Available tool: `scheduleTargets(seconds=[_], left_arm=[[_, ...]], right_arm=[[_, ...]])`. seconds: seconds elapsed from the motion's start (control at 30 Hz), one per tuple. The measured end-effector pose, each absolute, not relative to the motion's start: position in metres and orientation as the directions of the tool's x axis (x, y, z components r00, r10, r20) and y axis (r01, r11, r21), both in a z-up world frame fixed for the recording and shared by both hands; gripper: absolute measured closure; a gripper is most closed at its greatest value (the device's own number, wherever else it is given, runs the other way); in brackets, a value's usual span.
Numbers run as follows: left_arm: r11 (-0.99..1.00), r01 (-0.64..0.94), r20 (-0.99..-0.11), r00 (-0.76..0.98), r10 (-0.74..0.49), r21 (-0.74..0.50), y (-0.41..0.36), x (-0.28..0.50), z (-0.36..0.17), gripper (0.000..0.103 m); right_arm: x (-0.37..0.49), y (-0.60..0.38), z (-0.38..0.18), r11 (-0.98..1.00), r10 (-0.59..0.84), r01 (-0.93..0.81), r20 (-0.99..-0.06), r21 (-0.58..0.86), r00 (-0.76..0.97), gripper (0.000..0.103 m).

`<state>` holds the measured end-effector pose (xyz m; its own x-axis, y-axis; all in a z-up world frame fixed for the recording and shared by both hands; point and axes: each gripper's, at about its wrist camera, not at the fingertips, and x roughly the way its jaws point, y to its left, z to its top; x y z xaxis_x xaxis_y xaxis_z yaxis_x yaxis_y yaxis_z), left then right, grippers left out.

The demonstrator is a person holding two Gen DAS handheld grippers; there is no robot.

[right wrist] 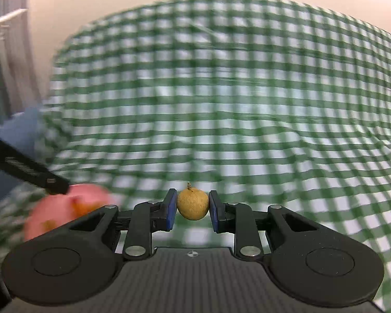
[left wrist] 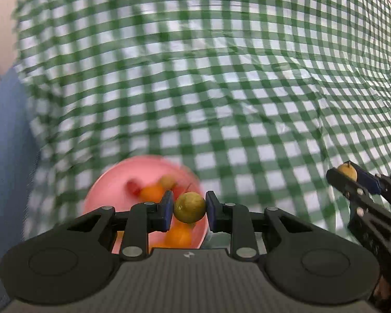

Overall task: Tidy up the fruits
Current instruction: 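Carry both yellow plums over the pink plate with both tools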

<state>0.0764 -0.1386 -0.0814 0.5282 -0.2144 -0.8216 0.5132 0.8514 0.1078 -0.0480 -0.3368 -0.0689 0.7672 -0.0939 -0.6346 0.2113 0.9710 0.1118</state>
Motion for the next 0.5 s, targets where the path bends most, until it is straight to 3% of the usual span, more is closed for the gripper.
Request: scheduleTargets(seconds=[0.3,0.5], left_arm=[[0.901,0.412,-0.829,0.545,-0.126,0.134,-0.031,-0.002,-0.062,0.074],[0.917,0.385,-0.825,0.548,-0.140,0.100,0.013,-0.039,-0.063,0.074]], right_arm=[[-0.102,-0.236,-0.022,0.972,0.117,0.049,-0.658,0.228,0.744,0.076],[-0.125,-0.202,-0.001,0.976,0.128,0.024,-0.664,0.215,0.736,0.076]])
